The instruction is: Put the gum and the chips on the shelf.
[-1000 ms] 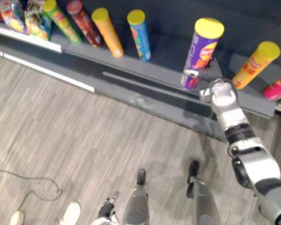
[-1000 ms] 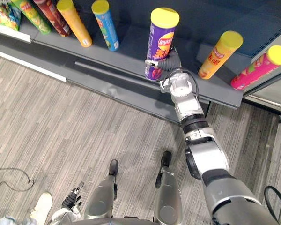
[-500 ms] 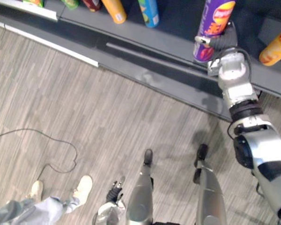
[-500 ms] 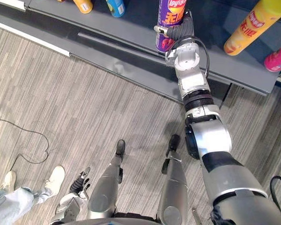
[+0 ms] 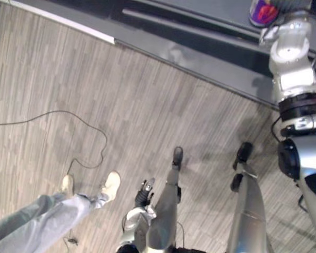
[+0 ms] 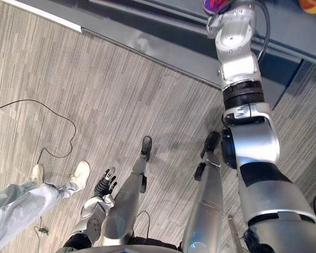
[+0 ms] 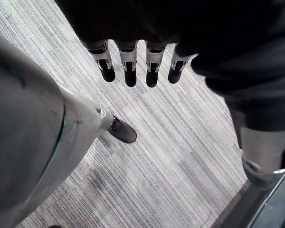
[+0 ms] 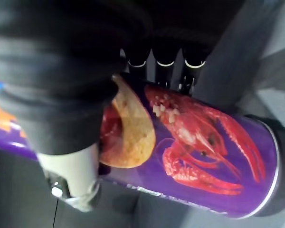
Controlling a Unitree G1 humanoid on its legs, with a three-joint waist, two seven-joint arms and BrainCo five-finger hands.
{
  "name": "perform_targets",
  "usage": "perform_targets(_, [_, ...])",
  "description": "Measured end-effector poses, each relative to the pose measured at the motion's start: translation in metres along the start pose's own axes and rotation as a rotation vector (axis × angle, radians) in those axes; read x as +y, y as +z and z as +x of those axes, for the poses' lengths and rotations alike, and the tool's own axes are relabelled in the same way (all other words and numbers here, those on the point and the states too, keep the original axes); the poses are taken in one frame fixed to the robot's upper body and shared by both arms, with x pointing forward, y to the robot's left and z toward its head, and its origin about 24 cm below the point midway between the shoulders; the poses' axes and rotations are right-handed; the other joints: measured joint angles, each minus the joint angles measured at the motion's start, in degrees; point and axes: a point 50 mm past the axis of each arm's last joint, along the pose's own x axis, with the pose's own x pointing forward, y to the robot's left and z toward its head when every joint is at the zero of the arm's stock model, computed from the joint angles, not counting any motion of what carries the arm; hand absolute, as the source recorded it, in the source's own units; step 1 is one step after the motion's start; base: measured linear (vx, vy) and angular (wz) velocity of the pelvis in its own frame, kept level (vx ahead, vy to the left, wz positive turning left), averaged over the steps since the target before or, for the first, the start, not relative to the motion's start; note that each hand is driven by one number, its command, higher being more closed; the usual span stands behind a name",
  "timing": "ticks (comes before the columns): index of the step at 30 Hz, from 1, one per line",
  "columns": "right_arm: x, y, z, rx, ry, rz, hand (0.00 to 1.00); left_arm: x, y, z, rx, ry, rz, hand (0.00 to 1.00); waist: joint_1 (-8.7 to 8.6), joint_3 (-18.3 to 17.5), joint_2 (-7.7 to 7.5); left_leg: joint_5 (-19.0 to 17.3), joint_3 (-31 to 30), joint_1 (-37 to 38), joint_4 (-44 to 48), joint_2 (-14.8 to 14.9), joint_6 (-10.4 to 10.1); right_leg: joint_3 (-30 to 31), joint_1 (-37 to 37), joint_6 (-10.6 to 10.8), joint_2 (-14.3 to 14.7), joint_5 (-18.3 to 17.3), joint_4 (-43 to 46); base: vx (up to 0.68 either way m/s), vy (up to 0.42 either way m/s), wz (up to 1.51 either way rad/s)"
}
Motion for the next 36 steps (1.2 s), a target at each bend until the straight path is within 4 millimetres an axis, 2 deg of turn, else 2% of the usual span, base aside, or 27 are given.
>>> perform_targets(3, [-0.006,0.016,0.005,-0.077,-0.022,-0.05,1.0,-0.006,0.003,0.0,-0.018,-0.013,-0.014,0.0,0.05,0.0,0.12,0.7,1.0,-1.4,-0.7,0.1,0.0,0.4,-2.3,-0.2,-0.2,-0.1,1.0,0.01,-0.076,0.02])
perform_targets(6, [-0.008,0.019,0.006,-0.104,-0.037,-0.13,1.0,-0.015,0.003,0.0,-0.027,-0.032,-0.036,0.0,0.04,0.0,0.14,1.1,2.1,-2.2,-0.7,0.2,0.1,0.6,-3.5,-0.5,-0.4,-0.4,1.8,0.01,-0.063,0.04])
perform_targets(11, [-0.002,0.033,0.007,-0.193,-0.011,-0.25,1.0,-0.017,0.006,0.0,-0.037,-0.024,-0.07,0.0,0.1,-0.1,0.18,1.7,4.2,-3.4,-0.8,0.3,0.1,1.5,-5.8,-0.6,-0.5,-0.5,2.8,0.01,-0.052,-0.02])
perform_targets(16, [-0.005,0.033,0.008,-0.217,-0.008,-0.323,1.0,-0.018,0.007,0.0,-0.043,-0.027,-0.07,0.0,0.04,-0.1,0.24,1.8,4.7,-3.6,-0.8,0.2,0.2,1.5,-6.1,-0.6,-0.9,-0.9,3.4,0.01,-0.04,0.05])
perform_targets(20, [-0.011,0.05,0.015,-0.257,-0.026,-0.35,1.0,-0.02,0.012,0.0,-0.063,-0.037,-0.073,0.0,0.1,-0.2,0.28,3.3,5.1,-4.9,-1.8,-0.1,0.2,1.7,-8.4,-0.5,-1.6,-1.2,4.9,0.0,-0.056,0.11])
perform_targets(29, [-0.014,0.044,0.019,-0.224,-0.013,-0.33,1.0,-0.023,0.011,0.0,-0.06,-0.049,-0.066,0.0,0.17,-0.4,0.63,3.8,6.1,-5.0,-2.0,-0.2,0.6,1.8,-8.7,-0.3,-2.0,-1.5,5.2,-0.01,-0.045,0.03])
perform_targets(36, [-0.019,0.036,0.021,-0.137,-0.01,-0.119,1.0,-0.023,0.01,0.0,-0.053,-0.048,-0.063,0.0,0.2,-0.5,0.68,4.1,6.6,-5.1,-2.1,-0.4,0.5,2.5,-9.3,-0.3,-2.0,-1.5,5.4,-0.01,-0.043,-0.02])
